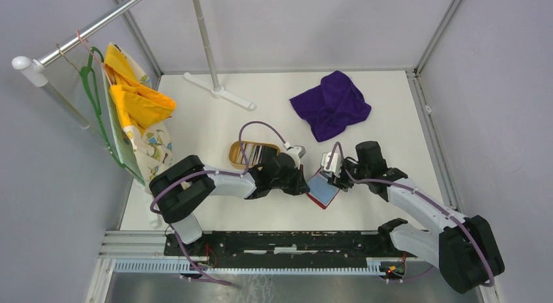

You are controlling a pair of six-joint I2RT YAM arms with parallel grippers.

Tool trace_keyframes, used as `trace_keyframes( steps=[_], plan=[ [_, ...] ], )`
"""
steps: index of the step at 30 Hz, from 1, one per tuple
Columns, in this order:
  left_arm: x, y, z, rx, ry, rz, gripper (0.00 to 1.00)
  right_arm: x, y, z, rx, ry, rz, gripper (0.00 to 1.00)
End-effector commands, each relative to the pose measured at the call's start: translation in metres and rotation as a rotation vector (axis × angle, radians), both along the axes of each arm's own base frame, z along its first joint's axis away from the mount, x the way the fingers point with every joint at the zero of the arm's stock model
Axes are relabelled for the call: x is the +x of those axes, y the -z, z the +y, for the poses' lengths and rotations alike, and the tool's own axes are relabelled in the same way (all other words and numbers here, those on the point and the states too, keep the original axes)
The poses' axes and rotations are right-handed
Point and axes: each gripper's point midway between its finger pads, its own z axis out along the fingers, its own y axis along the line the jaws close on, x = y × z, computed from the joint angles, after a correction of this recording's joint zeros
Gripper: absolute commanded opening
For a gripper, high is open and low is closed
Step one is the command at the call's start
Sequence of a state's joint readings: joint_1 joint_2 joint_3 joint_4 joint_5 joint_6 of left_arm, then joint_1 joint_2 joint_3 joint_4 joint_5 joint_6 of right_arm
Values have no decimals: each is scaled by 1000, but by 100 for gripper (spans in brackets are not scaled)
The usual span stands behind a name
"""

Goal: Put the credit cards into the card holder
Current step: Open the card holder at the center of the board.

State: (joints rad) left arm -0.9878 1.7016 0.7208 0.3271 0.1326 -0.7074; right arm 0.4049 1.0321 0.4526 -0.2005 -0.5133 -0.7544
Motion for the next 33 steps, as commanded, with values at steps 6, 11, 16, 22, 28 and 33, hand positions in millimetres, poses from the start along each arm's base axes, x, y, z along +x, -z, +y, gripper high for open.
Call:
trace_keyframes(
  steps=[6,11,16,22,28,33],
  plan=[
    [43,1,-1,171,-1,-138,2,-13,-2,18,47,-93,147,50],
    [68,8,4,227,-20,-143,3,-13,-1,15,53,-85,152,49],
    [79,-10,-1,209,-24,-173,15,-7,17,9,20,-7,223,40],
    [80,-48,4,160,-44,-233,35,-11,30,14,36,12,314,36],
    [63,-90,21,51,-60,-298,40,-17,33,28,104,-9,391,36],
    [53,-119,49,-15,-123,-363,43,-10,26,46,151,-41,403,34]
  ],
)
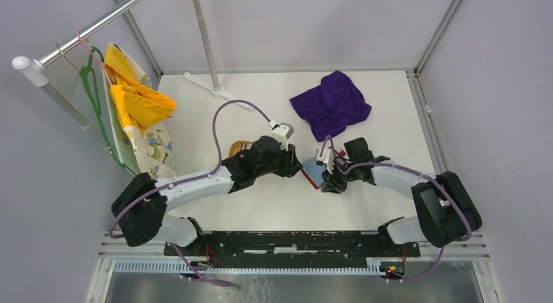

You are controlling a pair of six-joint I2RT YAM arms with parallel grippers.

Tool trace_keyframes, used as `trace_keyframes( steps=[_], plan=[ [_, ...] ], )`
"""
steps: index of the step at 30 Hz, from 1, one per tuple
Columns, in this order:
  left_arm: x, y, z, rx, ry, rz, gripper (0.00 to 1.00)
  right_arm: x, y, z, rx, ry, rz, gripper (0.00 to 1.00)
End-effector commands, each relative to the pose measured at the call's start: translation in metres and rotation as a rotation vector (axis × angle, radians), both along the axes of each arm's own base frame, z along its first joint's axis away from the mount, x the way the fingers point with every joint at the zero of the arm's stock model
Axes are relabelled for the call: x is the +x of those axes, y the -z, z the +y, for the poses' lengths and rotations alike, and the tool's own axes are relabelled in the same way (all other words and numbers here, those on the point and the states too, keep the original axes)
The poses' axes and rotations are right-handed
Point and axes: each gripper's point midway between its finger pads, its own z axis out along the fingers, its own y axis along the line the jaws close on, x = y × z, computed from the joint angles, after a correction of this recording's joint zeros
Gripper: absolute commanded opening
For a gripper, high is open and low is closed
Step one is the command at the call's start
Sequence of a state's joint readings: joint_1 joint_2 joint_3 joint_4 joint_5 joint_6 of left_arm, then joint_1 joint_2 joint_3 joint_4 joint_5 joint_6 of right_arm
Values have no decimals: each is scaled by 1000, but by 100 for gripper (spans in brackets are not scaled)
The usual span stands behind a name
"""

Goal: Put the credit cards into the card holder
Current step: Open the card holder at the center of the board, then pick up the credit card from the storage box.

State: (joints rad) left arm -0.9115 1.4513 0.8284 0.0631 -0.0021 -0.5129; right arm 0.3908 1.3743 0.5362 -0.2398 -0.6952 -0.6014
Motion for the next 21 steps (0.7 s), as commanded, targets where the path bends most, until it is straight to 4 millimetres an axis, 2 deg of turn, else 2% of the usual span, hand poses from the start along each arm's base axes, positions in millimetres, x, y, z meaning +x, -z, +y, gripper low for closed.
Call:
trace_keyframes(
  steps=[1,4,8,11,13,15,19,21],
  plan=[
    [1,-37,22,-69,-58,-127,44,19,-26,31,117,-41,-37,34],
    [5,-44,50,-19,-151,-163,51,17,-44,44,169,-132,-63,35],
    [18,-43,92,148,-270,-185,63,15,-81,46,188,-279,-173,40],
    [36,-37,122,263,-340,-163,68,28,-113,48,194,-281,-284,49],
    [48,-30,133,295,-349,-117,68,36,-129,51,203,-266,-299,49],
    [57,-24,134,290,-333,-73,68,33,-133,52,229,-285,-273,53],
    [69,-12,129,315,-275,-16,69,30,-113,35,240,-241,-223,54],
    [74,2,128,376,-254,12,69,31,-110,29,263,-212,-213,54]
  ],
)
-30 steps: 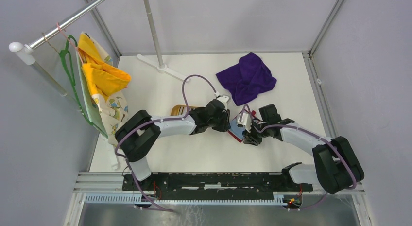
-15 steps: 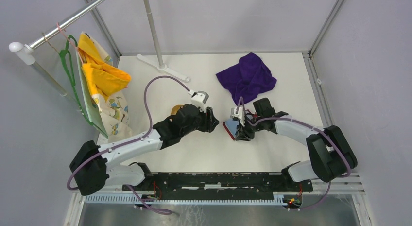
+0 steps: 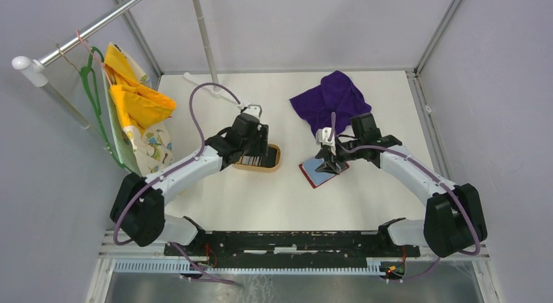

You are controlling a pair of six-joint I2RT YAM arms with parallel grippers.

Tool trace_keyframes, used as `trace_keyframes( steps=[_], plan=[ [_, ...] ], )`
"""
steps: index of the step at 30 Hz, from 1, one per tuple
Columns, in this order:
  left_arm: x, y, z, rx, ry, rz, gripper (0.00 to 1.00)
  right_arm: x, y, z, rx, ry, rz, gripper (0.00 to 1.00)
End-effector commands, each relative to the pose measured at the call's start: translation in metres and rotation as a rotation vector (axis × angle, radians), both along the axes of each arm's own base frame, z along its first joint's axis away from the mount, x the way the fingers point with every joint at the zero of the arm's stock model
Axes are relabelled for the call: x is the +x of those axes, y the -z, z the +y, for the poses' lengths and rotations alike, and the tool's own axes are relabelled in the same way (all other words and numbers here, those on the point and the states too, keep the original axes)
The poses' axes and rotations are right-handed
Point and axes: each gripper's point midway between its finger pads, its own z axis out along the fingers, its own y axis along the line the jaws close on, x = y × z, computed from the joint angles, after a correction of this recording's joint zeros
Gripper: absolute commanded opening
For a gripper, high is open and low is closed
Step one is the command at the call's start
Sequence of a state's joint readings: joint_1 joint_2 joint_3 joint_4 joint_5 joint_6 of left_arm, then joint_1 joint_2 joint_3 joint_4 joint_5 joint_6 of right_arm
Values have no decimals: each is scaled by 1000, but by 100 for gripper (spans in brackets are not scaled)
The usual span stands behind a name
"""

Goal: Put the credit cards into the card holder
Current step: Pick up the credit card from the storage box.

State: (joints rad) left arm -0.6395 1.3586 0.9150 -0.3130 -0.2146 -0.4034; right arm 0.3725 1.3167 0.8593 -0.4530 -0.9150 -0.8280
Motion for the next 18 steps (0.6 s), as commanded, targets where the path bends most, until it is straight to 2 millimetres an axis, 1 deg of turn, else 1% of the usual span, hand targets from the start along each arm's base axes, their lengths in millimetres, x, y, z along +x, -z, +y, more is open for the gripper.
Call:
trace_keyframes(
  steps=[1,5,10,14,16,18],
  plan=[
    [8,8,-12,85,118,57,69,-9,8,-13,45,14,62,54],
    [14,15,-21,91,140,89,66,-6,10,-16,30,24,56,54],
    [16,30,-17,143,106,134,61,-6,12,-19,30,29,60,53],
    [13,39,-22,196,101,152,61,-6,14,-19,30,31,63,53],
    [14,42,-22,253,85,146,62,-5,14,-20,30,34,68,53],
    [14,49,-17,319,67,151,63,-6,14,-20,32,35,70,53]
  ],
)
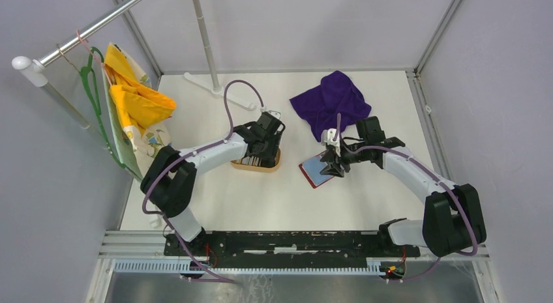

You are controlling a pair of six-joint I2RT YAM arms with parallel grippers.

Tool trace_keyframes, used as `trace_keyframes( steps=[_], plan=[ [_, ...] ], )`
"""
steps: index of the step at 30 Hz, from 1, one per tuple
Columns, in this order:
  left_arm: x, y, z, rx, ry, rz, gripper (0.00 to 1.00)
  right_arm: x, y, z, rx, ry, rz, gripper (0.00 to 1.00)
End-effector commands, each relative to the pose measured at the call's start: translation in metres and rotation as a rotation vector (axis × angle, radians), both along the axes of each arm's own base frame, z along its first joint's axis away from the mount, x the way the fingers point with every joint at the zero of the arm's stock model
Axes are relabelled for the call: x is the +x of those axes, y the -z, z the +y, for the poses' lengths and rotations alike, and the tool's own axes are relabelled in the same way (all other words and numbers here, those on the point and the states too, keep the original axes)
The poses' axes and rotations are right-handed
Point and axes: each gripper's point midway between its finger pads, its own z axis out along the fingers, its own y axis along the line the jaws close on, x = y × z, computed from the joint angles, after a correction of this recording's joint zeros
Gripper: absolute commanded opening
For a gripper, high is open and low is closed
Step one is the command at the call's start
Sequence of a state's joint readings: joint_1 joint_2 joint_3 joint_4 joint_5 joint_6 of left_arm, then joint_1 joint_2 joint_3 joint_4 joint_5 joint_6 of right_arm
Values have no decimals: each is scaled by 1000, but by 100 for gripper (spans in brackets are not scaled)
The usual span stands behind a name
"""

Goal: Put the credit cards into the card holder
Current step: Pick up the credit card from the storage box.

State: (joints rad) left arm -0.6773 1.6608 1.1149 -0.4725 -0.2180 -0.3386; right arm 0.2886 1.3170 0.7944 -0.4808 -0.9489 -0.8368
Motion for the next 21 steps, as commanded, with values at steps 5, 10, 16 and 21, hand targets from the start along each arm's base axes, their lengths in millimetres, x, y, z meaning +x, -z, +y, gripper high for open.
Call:
trace_keyframes(
  steps=[5,10,16,21],
  plan=[
    [9,3,9,207,-19,-55,63,0,-6,1,41,-19,-14,53],
    [9,8,8,220,-14,-51,62,-1,-6,2,44,-23,-12,53],
    [8,20,6,236,1,-29,58,-1,-5,1,44,-24,-11,53],
    [8,21,7,246,5,-29,50,-1,-5,0,44,-23,-9,53]
  ],
)
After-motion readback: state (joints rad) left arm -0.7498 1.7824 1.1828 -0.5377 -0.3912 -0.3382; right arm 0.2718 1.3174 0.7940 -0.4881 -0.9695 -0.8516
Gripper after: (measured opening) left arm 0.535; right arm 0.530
